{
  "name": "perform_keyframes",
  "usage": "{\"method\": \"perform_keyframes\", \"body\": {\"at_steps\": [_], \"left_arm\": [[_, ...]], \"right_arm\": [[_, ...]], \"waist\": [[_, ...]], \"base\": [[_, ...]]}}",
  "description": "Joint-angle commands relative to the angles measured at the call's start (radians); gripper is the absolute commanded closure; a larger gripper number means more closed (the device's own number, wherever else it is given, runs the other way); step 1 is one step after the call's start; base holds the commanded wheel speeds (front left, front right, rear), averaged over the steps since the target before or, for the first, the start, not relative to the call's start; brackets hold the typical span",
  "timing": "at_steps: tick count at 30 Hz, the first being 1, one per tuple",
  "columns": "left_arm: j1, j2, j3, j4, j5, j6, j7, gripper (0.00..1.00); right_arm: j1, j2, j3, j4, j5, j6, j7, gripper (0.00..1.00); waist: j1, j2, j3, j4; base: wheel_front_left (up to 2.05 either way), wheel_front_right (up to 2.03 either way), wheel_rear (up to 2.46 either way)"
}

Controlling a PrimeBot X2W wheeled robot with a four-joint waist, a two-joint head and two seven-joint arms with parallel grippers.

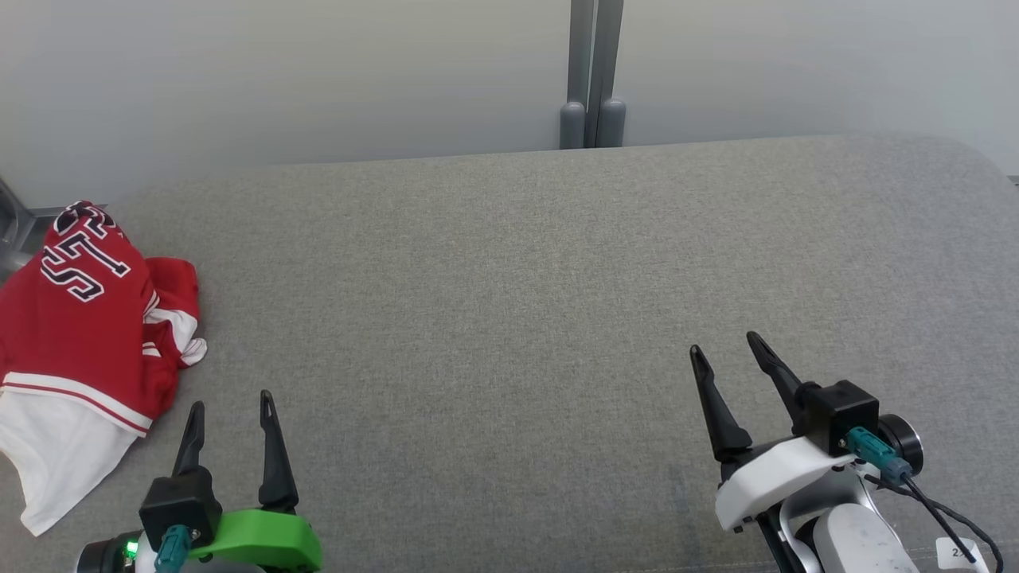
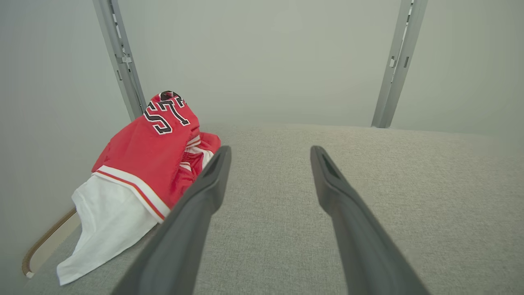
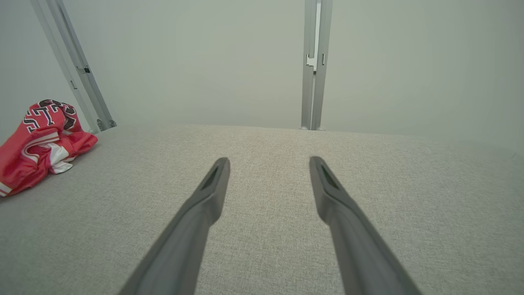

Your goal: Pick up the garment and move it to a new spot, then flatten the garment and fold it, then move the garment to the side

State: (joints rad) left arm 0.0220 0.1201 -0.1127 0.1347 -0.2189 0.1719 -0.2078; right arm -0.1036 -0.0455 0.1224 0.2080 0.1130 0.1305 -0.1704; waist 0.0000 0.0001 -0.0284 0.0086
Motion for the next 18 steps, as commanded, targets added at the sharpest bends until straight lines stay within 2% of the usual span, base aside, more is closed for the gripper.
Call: {"method": "perform_keyframes", "body": {"at_steps": [1,18], "left_arm": [[0.010,0.010,0.003,-0.008,0.023,0.008,-0.003,0.00],[0.030,0.023,-0.007,-0.030,0.106,0.028,0.000,0.00]], "right_arm": [[0.009,-0.006,0.005,-0.008,-0.020,0.000,-0.011,0.00],[0.018,-0.007,0.025,-0.012,-0.104,0.000,-0.038,0.00]], "waist": [[0.0000,-0.0001,-0.001,0.000],[0.0000,-0.0001,-0.009,0.000]], "base": [[0.00,0.00,0.00],[0.00,0.00,0.00]]}}
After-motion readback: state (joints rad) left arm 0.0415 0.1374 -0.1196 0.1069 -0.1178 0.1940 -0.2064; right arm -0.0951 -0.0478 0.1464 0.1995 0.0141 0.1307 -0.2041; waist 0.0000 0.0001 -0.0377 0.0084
